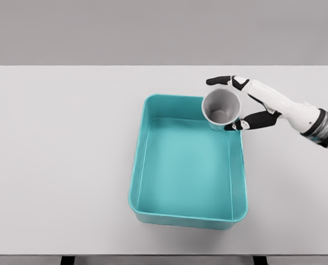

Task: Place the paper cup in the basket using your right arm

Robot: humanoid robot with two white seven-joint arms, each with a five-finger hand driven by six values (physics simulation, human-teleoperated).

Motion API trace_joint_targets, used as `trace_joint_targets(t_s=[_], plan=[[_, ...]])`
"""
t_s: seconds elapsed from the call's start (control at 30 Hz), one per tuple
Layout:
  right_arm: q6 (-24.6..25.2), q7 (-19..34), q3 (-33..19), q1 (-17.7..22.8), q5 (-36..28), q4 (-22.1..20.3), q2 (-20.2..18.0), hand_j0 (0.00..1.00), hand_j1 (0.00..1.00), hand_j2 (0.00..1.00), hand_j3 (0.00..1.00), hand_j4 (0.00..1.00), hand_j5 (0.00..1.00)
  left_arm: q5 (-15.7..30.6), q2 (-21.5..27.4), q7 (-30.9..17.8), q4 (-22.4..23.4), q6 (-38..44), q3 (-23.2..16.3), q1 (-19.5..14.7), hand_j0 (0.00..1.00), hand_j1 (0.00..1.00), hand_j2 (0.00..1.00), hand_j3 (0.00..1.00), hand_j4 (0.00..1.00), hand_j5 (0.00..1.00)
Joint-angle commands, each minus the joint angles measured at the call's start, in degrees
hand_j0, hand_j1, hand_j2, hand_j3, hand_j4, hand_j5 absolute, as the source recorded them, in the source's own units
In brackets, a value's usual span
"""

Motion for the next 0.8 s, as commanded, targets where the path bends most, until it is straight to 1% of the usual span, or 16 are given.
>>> trace_joint_targets(t_s=[0.0, 0.17, 0.37, 0.43, 0.47, 0.5, 0.53, 0.57, 0.6, 0.63, 0.67, 0.7, 0.73, 0.77], plan=[[0.0, 0.0, 0.1, 0.0, -0.3, 0.1, 0.0, 1.00, 1.00, 1.00, 1.00, 1.00, 1.00, 0.1, 0.0, 0.0, 0.0, 0.0, 0.0, 0.0, 1.00, 1.00, 1.00, 1.00, 1.00, 1.00], [0.0, 0.0, 1.0, -2.0, -0.2, 0.6, 0.1, 1.00, 1.00, 1.00, 1.00, 1.00, 1.00, 0.1, 0.0, 0.0, 0.0, 0.0, 0.0, 0.0, 1.00, 1.00, 1.00, 1.00, 1.00, 1.00], [0.0, 0.1, 2.8, -6.9, 0.3, 1.5, 1.1, 1.00, 1.00, 1.00, 1.00, 1.00, 1.00, 0.1, 0.0, 0.0, 0.0, 0.0, 0.0, 0.0, 1.00, 1.00, 1.00, 1.00, 1.00, 1.00], [0.0, 0.1, 2.9, -8.7, 0.4, 2.7, 0.9, 1.00, 1.00, 1.00, 1.00, 1.00, 1.00, 0.1, 0.0, 0.0, 0.0, 0.0, 0.0, 0.0, 1.00, 1.00, 1.00, 1.00, 1.00, 1.00], [0.0, 0.3, 2.9, -10.6, 1.8, 4.6, 0.5, 1.00, 1.00, 1.00, 1.00, 1.00, 1.00, 0.0, 0.0, 0.0, 0.0, 0.0, 0.0, 0.0, 1.00, 1.00, 1.00, 1.00, 1.00, 1.00], [0.0, 0.2, 2.9, -13.3, 4.5, 6.5, 0.2, 1.00, 1.00, 1.00, 1.00, 1.00, 1.00, 0.0, 0.0, 0.0, 0.0, 0.0, 0.0, 0.0, 1.00, 1.00, 1.00, 1.00, 1.00, 1.00], [0.0, 0.2, 2.9, -17.2, 8.8, 9.0, -1.9, 1.00, 1.00, 1.00, 1.00, 1.00, 1.00, 0.0, 0.0, 0.0, 0.0, 0.0, 0.0, 0.0, 1.00, 1.00, 1.00, 1.00, 1.00, 1.00], [0.0, 0.2, 3.0, -20.0, 11.8, 10.5, -5.4, 1.00, 1.00, 1.00, 1.00, 1.00, 1.00, 0.0, 0.0, 0.0, 0.0, 0.0, 0.0, 0.0, 1.00, 1.00, 1.00, 1.00, 1.00, 1.00], [0.0, 0.3, 3.1, -20.8, 13.6, 10.8, -9.5, 1.00, 1.00, 1.00, 1.00, 1.00, 1.00, 0.1, 0.0, 0.0, 0.0, 0.0, 0.0, 0.0, 1.00, 1.00, 1.00, 1.00, 1.00, 1.00], [0.0, 0.3, 4.9, -20.7, 15.3, 10.6, -11.3, 1.00, 1.00, 1.00, 1.00, 1.00, 1.00, 0.1, 0.0, 0.0, 0.0, 0.0, 0.0, 0.0, 1.00, 1.00, 1.00, 1.00, 1.00, 1.00], [0.0, 0.3, 7.0, -21.1, 18.4, 11.0, -12.5, 1.00, 1.00, 1.00, 1.00, 1.00, 1.00, 0.1, 0.0, 0.0, 0.0, 0.0, 0.0, 0.0, 1.00, 1.00, 1.00, 1.00, 1.00, 1.00], [0.0, 0.4, 7.1, -21.9, 22.1, 11.4, -12.2, 1.00, 1.00, 1.00, 1.00, 1.00, 1.00, 0.1, 0.0, 0.0, 0.0, 0.0, 0.0, 0.0, 1.00, 1.00, 1.00, 1.00, 1.00, 1.00], [0.0, 0.4, 7.2, -23.4, 27.8, 11.1, -11.5, 1.00, 1.00, 1.00, 1.00, 1.00, 1.00, 0.0, 0.0, 0.0, 0.0, 0.0, 0.0, 0.0, 1.00, 1.00, 1.00, 1.00, 1.00, 1.00], [0.0, 0.4, 7.5, -23.6, 32.5, 10.5, -11.2, 1.00, 1.00, 1.00, 1.00, 1.00, 1.00, 0.1, 0.0, 0.0, 0.0, 0.0, 0.0, 0.0, 1.00, 1.00, 1.00, 1.00, 1.00, 1.00]])
